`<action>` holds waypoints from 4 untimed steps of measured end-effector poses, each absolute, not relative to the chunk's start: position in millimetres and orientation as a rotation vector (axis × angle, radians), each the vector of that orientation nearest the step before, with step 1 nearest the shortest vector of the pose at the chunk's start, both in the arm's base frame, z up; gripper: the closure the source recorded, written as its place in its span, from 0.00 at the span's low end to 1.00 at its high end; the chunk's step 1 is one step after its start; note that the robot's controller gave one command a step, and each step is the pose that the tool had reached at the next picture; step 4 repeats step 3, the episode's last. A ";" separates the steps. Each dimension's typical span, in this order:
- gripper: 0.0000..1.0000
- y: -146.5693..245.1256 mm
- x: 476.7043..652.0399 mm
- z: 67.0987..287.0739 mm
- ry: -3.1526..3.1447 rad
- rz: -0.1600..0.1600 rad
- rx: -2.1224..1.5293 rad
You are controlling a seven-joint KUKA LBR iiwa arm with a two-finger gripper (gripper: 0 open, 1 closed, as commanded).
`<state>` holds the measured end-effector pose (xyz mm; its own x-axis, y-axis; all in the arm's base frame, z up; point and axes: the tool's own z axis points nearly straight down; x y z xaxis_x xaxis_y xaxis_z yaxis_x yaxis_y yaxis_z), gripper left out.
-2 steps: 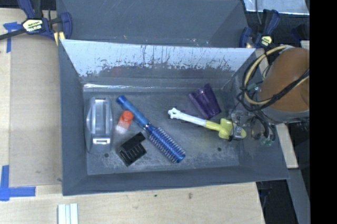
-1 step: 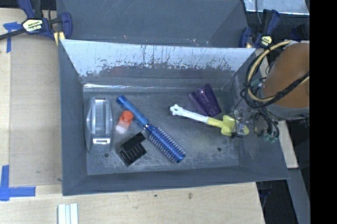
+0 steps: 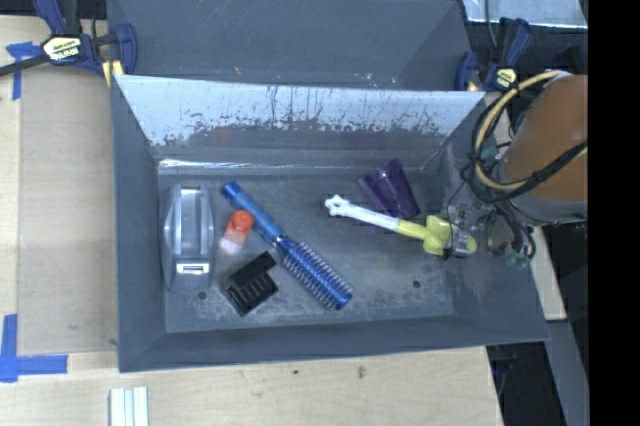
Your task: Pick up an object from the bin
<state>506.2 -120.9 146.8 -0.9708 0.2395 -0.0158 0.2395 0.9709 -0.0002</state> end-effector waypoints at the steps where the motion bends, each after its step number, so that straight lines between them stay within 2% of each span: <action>1: 1.00 -120.9 506.2 157.4 3.103 -0.003 0.377; 3: 1.00 -121.2 506.8 170.8 3.100 -0.004 0.376; 4: 1.00 -121.2 506.8 170.8 3.100 -0.004 0.376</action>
Offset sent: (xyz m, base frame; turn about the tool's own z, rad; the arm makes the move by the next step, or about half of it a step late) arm 0.0002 -0.0001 0.0322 0.0000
